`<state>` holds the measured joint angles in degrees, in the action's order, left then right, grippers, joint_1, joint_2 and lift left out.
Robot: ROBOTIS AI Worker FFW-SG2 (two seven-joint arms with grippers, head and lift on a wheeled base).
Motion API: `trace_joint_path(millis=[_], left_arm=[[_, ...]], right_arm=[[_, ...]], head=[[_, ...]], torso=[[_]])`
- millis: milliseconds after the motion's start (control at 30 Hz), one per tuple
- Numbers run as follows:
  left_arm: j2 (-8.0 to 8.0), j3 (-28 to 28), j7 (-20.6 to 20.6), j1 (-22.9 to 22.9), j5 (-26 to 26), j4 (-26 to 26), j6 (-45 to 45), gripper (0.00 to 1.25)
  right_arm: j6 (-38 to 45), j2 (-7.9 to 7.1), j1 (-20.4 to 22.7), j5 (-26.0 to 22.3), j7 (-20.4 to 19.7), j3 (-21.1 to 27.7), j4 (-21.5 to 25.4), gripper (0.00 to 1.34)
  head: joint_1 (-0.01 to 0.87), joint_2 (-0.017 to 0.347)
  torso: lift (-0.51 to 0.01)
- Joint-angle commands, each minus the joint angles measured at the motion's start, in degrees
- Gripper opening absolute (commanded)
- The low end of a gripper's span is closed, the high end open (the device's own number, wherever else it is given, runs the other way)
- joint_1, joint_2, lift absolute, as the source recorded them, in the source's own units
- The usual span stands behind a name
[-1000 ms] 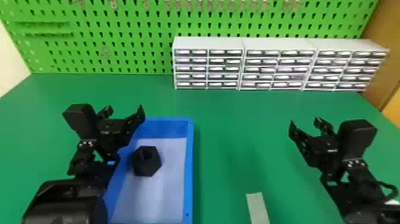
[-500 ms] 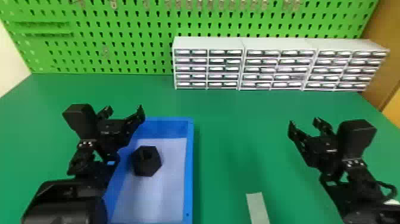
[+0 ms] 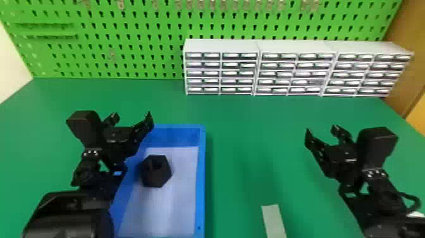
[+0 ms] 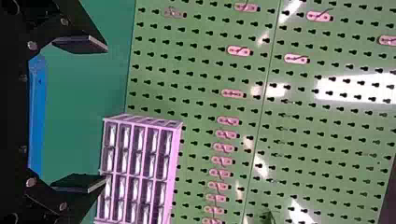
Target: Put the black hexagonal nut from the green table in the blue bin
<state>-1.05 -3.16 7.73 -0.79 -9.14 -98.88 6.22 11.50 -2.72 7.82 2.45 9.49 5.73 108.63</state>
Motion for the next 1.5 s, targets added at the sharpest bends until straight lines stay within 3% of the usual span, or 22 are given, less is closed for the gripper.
trace_joint_path(millis=[0,1467], left_arm=[[0.0,0.1,0.0,0.1,0.0,0.0,0.0,0.97],[0.0,0.1,0.0,0.1,0.0,0.0,0.2,0.97]], right_arm=[[0.0,0.0,0.0,0.0,0.0,-0.1,0.0,0.75],[0.0,-0.35,0.1,-0.3,0.0,-0.5,0.0,0.75]], head=[[0.686,0.051],[0.686,0.051]], torso=[[-0.097],[-0.097]])
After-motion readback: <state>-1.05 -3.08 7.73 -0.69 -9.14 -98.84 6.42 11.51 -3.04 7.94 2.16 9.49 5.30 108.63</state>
